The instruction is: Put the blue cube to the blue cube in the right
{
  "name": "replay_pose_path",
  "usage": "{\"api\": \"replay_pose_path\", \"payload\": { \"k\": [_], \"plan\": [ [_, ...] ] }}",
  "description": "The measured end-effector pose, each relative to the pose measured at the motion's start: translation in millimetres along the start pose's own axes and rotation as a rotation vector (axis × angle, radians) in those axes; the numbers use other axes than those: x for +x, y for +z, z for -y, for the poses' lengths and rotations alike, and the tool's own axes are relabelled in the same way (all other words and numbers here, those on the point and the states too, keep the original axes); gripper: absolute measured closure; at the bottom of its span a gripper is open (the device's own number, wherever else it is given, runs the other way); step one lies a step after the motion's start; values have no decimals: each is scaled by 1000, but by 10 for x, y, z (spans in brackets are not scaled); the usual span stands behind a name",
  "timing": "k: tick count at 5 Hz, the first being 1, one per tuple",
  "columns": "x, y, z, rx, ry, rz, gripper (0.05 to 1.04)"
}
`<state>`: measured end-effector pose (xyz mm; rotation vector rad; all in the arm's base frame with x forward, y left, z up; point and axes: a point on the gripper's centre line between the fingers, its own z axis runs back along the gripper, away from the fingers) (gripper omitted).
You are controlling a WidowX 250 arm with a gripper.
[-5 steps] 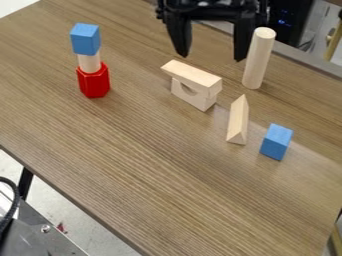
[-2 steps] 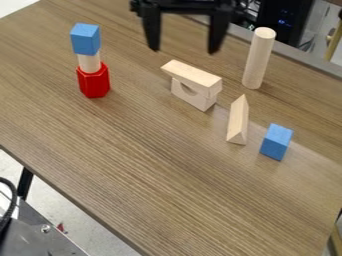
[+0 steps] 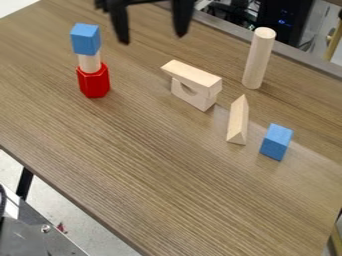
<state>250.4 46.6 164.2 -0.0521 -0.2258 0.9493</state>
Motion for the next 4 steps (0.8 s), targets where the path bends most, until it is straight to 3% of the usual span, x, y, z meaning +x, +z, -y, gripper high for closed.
{"api": "replay_pose_path", "payload": {
  "k": [1, 3, 4],
  "plan": [
    [152, -94, -98, 4, 66, 19, 87],
    [276, -293, -260, 50, 397, 160, 87],
    [312, -298, -283, 60, 498, 186, 87]
  ]
}}
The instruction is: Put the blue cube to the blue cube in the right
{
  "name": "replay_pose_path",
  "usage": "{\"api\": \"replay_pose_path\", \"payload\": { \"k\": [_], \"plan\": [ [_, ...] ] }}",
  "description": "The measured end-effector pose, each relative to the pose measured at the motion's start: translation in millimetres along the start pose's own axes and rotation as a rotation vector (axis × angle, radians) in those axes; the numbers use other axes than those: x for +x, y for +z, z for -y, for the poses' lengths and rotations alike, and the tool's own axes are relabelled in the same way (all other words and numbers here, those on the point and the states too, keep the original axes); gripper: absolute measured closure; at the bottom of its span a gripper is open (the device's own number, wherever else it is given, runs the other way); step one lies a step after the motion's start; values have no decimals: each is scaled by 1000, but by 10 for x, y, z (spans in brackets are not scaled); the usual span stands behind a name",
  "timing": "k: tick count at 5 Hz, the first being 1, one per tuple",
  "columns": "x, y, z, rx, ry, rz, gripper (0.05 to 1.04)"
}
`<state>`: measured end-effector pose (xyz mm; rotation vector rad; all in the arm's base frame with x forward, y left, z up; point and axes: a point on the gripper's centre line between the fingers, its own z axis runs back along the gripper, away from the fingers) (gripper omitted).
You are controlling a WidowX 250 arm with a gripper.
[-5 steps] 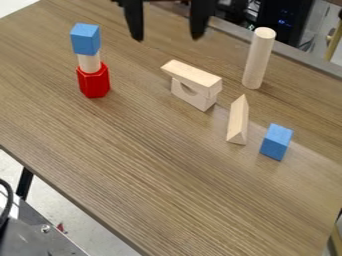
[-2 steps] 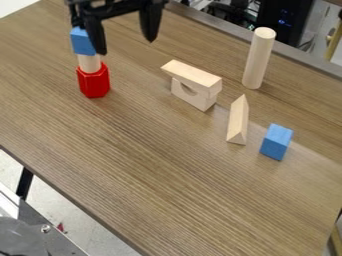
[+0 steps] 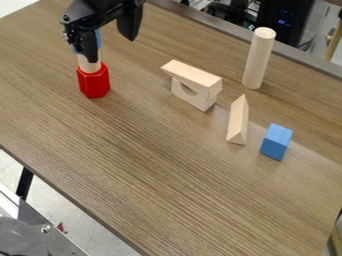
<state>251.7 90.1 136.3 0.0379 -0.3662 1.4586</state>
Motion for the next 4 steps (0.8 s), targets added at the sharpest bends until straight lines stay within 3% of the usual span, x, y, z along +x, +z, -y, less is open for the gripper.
{"api": "replay_pose_path", "payload": {
  "k": [4],
  "plan": [
    [208, -110, 194, 45, 206, -1, 87]
  ]
}}
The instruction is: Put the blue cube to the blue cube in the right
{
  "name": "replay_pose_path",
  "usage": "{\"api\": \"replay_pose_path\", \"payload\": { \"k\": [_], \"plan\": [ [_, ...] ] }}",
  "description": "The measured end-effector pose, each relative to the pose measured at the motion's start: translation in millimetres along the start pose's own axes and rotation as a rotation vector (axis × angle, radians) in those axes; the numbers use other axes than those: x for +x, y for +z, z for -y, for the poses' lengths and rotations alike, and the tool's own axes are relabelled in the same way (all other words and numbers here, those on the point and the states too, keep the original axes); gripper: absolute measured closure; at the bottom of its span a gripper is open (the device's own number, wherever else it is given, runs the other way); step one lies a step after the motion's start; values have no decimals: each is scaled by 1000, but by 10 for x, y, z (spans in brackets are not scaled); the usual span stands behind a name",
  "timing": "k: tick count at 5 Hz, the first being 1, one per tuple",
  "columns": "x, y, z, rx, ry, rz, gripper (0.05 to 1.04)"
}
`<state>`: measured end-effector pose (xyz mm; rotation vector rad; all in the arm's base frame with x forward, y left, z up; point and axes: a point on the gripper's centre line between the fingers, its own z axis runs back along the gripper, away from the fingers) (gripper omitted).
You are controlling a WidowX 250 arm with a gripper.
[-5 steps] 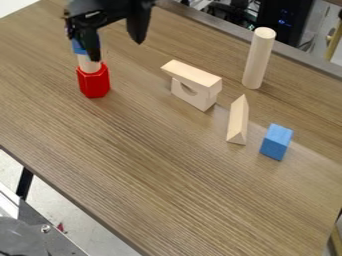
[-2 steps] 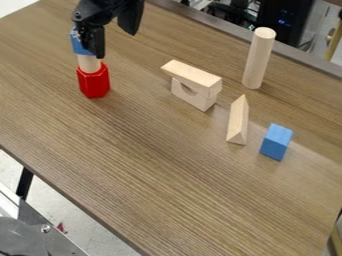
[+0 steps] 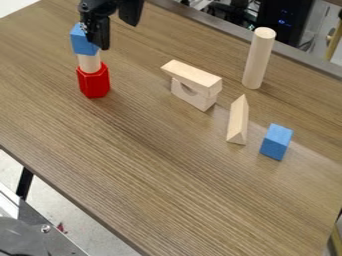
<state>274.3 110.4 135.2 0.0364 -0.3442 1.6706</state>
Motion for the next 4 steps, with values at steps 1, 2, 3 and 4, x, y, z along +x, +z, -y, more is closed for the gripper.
{"api": "replay_pose_path", "payload": {
  "k": [1, 2, 3, 4],
  "plan": [
    [70, -66, -46, 38, 80, 0, 87],
    [119, -72, -44, 54, 149, 6, 87],
    [162, -115, -72, 75, 212, 14, 87],
    [213, -148, -66, 81, 238, 22, 87]
  ]
}}
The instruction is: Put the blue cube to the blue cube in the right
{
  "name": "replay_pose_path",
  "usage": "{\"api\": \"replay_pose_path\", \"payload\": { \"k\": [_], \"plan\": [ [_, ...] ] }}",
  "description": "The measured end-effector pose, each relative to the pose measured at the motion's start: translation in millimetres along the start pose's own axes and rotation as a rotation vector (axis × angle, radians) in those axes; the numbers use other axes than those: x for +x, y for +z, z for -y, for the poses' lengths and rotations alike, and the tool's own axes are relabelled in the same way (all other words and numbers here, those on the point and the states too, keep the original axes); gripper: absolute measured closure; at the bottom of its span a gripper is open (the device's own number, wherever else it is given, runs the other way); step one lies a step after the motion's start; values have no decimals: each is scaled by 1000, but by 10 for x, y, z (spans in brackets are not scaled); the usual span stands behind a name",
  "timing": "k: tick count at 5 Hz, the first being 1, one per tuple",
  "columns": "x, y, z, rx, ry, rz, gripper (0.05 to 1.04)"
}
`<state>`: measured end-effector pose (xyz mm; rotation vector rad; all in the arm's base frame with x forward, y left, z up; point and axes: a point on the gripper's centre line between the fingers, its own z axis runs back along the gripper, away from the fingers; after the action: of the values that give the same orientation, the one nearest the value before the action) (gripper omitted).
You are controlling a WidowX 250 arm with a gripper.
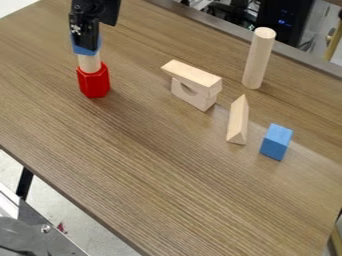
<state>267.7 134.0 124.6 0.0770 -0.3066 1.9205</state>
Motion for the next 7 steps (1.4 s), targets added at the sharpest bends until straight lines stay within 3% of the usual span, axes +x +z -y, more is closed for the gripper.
{"api": "replay_pose_path", "payload": {
  "k": [4, 7],
  "plan": [
    [149, -82, 155, 7, 65, -13, 87],
    [124, -283, 89, 105, 56, -25, 118]
  ]
}}
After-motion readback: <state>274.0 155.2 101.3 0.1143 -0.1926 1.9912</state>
